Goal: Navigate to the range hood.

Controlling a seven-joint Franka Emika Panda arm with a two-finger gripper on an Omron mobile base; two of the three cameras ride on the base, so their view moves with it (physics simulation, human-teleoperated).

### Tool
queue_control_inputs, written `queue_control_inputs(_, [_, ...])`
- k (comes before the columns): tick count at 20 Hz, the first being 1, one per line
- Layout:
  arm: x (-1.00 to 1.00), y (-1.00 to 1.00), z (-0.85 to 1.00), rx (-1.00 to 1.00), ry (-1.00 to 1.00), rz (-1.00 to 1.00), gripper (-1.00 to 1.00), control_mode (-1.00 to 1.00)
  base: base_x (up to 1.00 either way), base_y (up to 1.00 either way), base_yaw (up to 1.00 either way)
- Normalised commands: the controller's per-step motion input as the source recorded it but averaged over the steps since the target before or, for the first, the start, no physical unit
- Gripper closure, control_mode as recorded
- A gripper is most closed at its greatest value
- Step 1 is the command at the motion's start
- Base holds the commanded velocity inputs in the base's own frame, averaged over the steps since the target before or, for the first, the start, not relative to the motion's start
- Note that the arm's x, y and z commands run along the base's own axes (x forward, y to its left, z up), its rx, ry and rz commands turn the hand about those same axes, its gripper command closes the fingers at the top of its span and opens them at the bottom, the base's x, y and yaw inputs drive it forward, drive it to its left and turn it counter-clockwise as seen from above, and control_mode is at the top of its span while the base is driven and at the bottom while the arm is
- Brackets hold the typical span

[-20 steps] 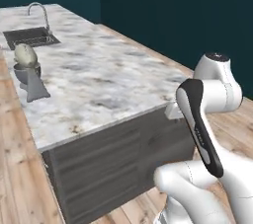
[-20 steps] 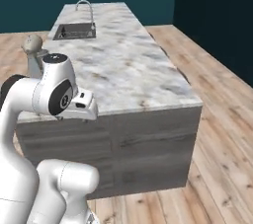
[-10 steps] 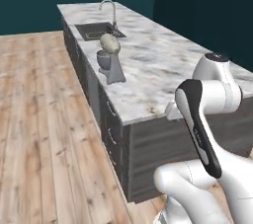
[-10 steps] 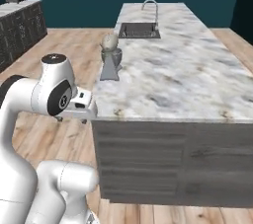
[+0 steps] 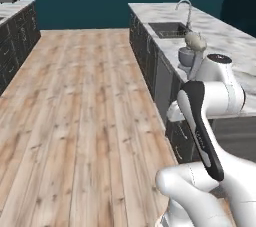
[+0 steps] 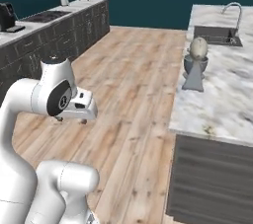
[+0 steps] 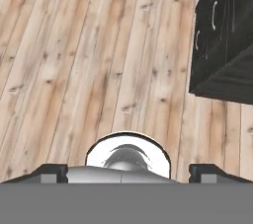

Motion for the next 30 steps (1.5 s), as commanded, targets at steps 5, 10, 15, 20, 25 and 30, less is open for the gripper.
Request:
queue_control_inputs(5, [0.00,0.00,0.00,0.00,0.00,0.00,-1.00,1.00,0.47,1.00,0.38])
queue_control_inputs(10, [0.00,0.00,0.00,0.00,0.00,0.00,-1.00,1.00,0.89,0.83,0.30])
queue_control_inputs(15, [0.00,0.00,0.00,0.00,0.00,0.00,-1.00,1.00,1.00,0.16,0.09])
queue_control_inputs(20, [0.00,0.00,0.00,0.00,0.00,0.00,-1.00,1.00,1.00,0.00,0.03])
queue_control_inputs(25, [0.00,0.00,0.00,0.00,0.00,0.00,-1.00,1.00,1.00,0.00,0.05])
queue_control_inputs(30, [0.00,0.00,0.00,0.00,0.00,0.00,-1.00,1.00,1.00,0.00,0.07])
